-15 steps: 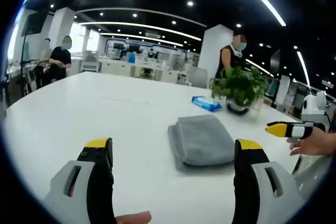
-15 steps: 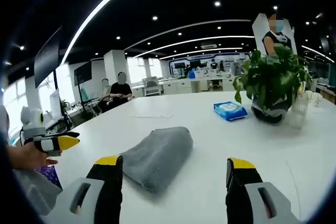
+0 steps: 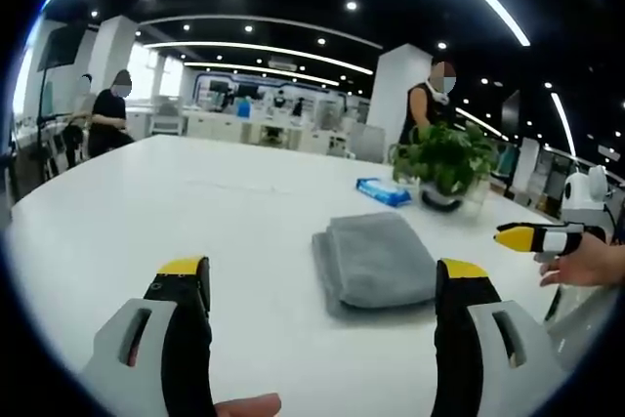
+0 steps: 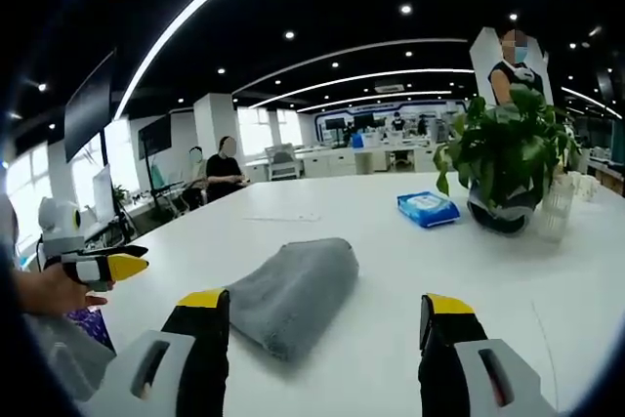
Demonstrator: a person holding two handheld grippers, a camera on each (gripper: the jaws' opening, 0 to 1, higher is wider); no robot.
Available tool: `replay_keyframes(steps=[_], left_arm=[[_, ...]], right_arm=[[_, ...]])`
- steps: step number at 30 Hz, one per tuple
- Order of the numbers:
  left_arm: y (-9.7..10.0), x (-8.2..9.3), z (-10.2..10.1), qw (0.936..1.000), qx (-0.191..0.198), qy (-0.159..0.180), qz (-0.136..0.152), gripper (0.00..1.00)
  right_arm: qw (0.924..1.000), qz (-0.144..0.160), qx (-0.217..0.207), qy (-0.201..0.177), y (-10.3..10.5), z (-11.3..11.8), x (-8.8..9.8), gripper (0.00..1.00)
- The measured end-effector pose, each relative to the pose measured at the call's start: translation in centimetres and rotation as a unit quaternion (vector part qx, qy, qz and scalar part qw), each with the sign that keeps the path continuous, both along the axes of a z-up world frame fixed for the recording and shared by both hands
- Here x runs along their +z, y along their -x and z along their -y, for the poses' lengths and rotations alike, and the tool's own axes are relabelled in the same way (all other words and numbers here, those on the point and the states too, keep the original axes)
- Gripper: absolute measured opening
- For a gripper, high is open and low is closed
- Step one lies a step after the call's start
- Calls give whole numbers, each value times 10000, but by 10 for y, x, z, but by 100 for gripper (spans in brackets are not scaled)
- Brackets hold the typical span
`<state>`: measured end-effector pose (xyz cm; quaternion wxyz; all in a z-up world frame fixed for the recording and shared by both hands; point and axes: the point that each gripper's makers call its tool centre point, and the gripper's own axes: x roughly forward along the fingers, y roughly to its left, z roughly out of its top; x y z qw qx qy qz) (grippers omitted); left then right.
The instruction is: Open the folded towel by lifting each exposed corner and separating the folded layers until the towel lies flat within the target outline without major curled edges
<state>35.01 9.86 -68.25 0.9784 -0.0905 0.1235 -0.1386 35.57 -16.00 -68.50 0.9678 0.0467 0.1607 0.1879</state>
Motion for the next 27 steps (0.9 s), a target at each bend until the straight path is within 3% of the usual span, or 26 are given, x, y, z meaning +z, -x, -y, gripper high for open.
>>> replay_keyframes(steps=[20,27], left_arm=[[0,5,-2,10000,34,-23,83,94],[1,4,-1,9999,-9,-144,90,93]], right_arm=[[9997,167,153,125,3,-6,7,74],[9978,287,407,434,7,-18,8,71]])
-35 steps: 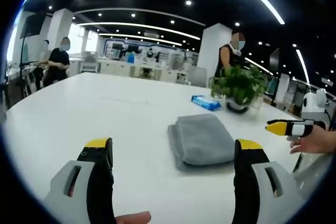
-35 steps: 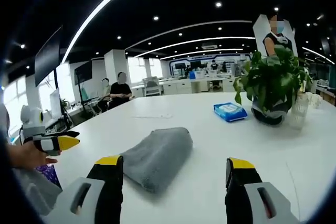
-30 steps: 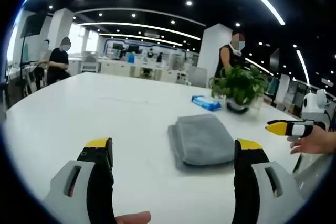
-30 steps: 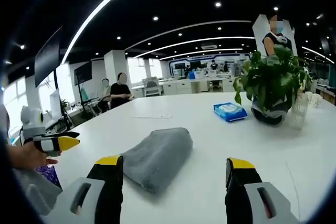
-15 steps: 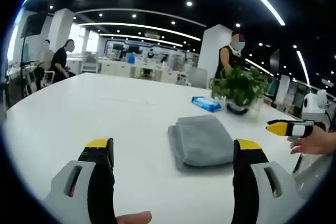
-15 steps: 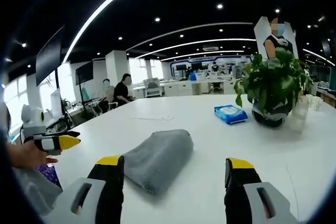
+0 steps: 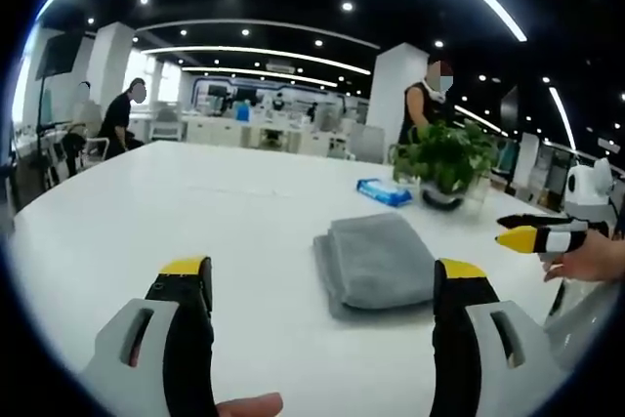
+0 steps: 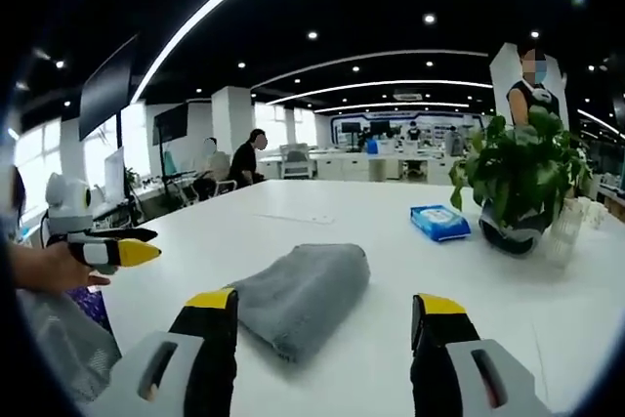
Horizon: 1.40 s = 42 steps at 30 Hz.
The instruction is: Open the folded towel by lifting each exposed corner and separating the folded layers until the towel lies flat within the target outline without major curled edges
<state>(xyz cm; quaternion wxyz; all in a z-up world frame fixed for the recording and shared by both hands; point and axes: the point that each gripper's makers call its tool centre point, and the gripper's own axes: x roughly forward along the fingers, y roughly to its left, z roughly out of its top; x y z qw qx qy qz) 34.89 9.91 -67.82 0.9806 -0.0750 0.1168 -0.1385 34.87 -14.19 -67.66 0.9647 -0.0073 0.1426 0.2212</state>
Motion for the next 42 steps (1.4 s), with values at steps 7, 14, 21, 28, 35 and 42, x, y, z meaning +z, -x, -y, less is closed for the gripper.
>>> replay_keyframes(steps=[7,14,21,28,35,42], left_arm=[[-1,1,-5,9999,113,13,27,93],[0,-2,-7,9999,137,-2,-23,91],[0,-2,-6,9999,126,-78,-14,91],[-1,2,-18,9992,351,183,30,90],[-2,7,-33,9966,674,462,85,90],[-2,9,-43,9948,859,521,143,90]], right_arm=[[9998,68,183,58,3,-8,2,70],[9996,92,265,59,5,-12,5,69],[9977,318,570,207,7,-32,23,69],[9943,571,869,245,-4,-56,62,69],[9807,730,1535,965,-12,-101,65,67],[9720,599,1958,1157,-13,-139,49,64]])
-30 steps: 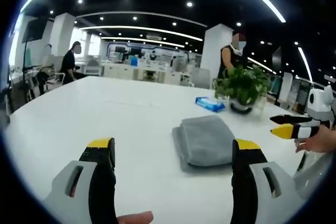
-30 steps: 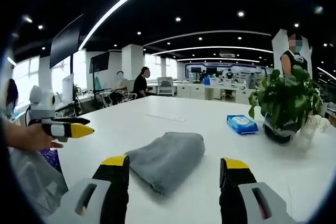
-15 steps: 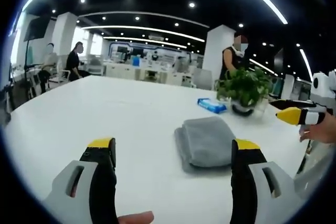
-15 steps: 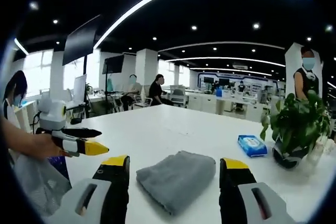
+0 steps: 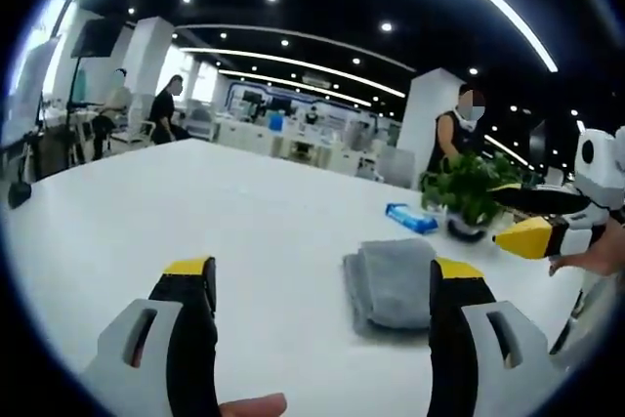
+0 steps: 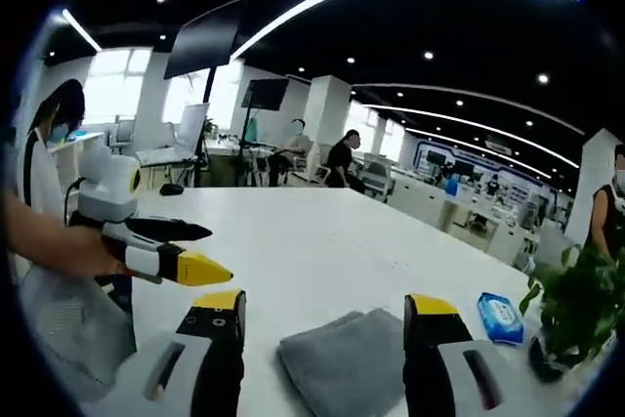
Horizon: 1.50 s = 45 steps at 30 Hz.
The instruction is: Open the folded towel by lifting each exposed corner and separating the folded layers until the towel lies flat within the target outline without major curled edges
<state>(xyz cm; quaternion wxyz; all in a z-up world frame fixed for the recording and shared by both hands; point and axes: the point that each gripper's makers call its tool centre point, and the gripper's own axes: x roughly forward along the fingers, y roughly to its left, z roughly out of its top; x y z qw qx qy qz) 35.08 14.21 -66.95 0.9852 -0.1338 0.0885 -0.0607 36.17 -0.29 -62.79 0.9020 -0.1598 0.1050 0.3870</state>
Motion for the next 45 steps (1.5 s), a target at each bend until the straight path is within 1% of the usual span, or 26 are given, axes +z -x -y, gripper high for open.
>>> replay_keyframes(steps=[1,3,4,6,9,12,17,20,23,27,29,32,34,36,38,40,42,43,44,45], left_arm=[[0,0,-1,10000,28,43,5,89],[1,0,-3,9999,68,104,-2,89],[1,-1,-4,9999,91,114,-10,89],[0,0,-5,9999,100,85,-13,89],[0,3,-4,10000,74,35,46,89],[-1,5,-2,9999,46,62,82,89],[-2,4,-2,10000,33,45,65,89],[-2,2,1,10000,-8,60,24,88],[-3,2,6,9999,-109,-75,38,86],[-3,0,14,9995,-259,-194,3,86],[-3,0,16,9992,-310,-256,-4,86],[-3,-2,18,9991,-338,-258,-34,86],[-4,-4,18,9991,-350,-213,-68,86],[-4,-3,17,9991,-349,-213,-63,86],[-3,-3,17,9992,-344,-212,-62,86],[-3,-4,17,9992,-341,-193,-80,86],[-4,-5,17,9992,-343,-183,-107,86],[-4,-6,17,9992,-341,-180,-126,86],[-4,-6,17,9992,-335,-180,-132,86],[-5,-7,16,9992,-324,-175,-134,86]], right_arm=[[10000,-18,16,15,0,-2,-2,64],[9998,-99,96,121,0,-8,-12,62],[9996,-135,141,189,-1,-11,-18,62],[9994,-171,162,264,-2,-13,-25,60],[9990,-290,164,291,-4,-17,-38,59],[9988,-354,150,304,-5,-19,-45,56],[9986,-451,82,273,-11,-22,-57,50],[9976,-681,-25,123,-13,-23,-68,45],[9966,-815,-118,12,-15,-24,-76,44],[9950,-988,-158,-54,-15,-28,-91,42],[9948,-1012,-128,-22,-15,-30,-98,41],[9946,-1026,-108,54,-16,-32,-108,38],[9941,-1070,-166,95,-18,-31,-116,37],[9923,-1186,-323,119,-20,-26,-124,37],[9920,-1201,-372,134,-22,-23,-130,36],[9918,-1174,-467,182,-26,-20,-134,33],[9905,-1180,-651,281,-32,-12,-142,29],[9885,-1280,-731,353,-32,-7,-150,27],[9874,-1350,-723,394,-31,-4,-155,24],[9875,-1351,-705,396,-31,-3,-156,22]])
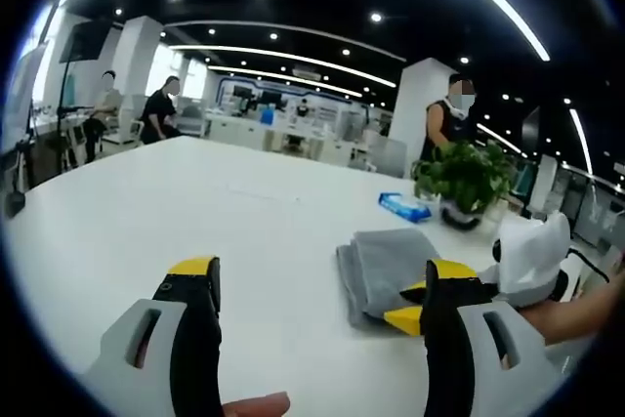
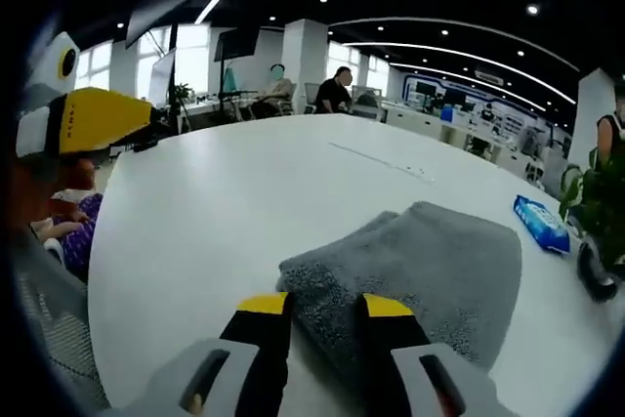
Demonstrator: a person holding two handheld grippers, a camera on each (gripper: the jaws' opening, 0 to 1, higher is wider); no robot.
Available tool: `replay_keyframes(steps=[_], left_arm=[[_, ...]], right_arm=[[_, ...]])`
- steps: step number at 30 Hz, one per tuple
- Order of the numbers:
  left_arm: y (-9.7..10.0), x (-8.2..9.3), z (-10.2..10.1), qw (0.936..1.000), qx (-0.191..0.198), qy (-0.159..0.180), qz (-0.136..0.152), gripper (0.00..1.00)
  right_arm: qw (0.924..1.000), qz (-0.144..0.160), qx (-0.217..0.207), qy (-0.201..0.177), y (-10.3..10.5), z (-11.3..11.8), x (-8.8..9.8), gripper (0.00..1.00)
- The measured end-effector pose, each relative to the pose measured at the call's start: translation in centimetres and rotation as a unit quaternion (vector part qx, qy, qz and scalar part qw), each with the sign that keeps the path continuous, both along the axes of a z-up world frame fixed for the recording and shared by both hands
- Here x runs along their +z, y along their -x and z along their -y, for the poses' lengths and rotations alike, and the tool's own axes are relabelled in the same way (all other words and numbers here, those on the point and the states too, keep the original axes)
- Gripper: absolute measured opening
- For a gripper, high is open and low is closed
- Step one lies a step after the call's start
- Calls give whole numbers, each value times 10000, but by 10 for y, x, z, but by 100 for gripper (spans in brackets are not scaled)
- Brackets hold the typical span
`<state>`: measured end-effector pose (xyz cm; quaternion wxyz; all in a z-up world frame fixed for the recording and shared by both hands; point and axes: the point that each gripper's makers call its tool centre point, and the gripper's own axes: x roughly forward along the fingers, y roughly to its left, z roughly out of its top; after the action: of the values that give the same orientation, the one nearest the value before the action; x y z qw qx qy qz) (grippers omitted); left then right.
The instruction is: Open the folded towel by lifting each exposed corner and separating the folded layers until the towel lies flat within the target outline without major curled edges
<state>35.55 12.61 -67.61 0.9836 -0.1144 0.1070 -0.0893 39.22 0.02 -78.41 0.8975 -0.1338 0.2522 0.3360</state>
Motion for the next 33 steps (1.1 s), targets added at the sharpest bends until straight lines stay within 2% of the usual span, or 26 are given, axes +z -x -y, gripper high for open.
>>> replay_keyframes(steps=[6,12,21,27,28,31,33], left_arm=[[0,-2,1,10000,-28,-10,-42,86],[-1,-2,1,10000,-39,-15,-38,86],[0,2,-3,9999,72,115,-2,86],[0,3,-10,9996,183,208,17,85],[0,2,-10,9996,181,204,1,85],[1,2,-9,9997,162,167,-6,85],[1,2,-8,9998,153,141,1,85]], right_arm=[[10000,-26,54,24,3,-1,0,20],[9991,40,243,355,11,-4,-5,18],[9944,-5,558,901,33,-8,-9,18],[9921,-132,677,1049,51,-10,-8,16],[9920,-148,701,1038,55,-11,-7,16],[9956,-288,609,648,65,-13,-4,8],[9965,-549,566,295,74,-16,-4,7]])
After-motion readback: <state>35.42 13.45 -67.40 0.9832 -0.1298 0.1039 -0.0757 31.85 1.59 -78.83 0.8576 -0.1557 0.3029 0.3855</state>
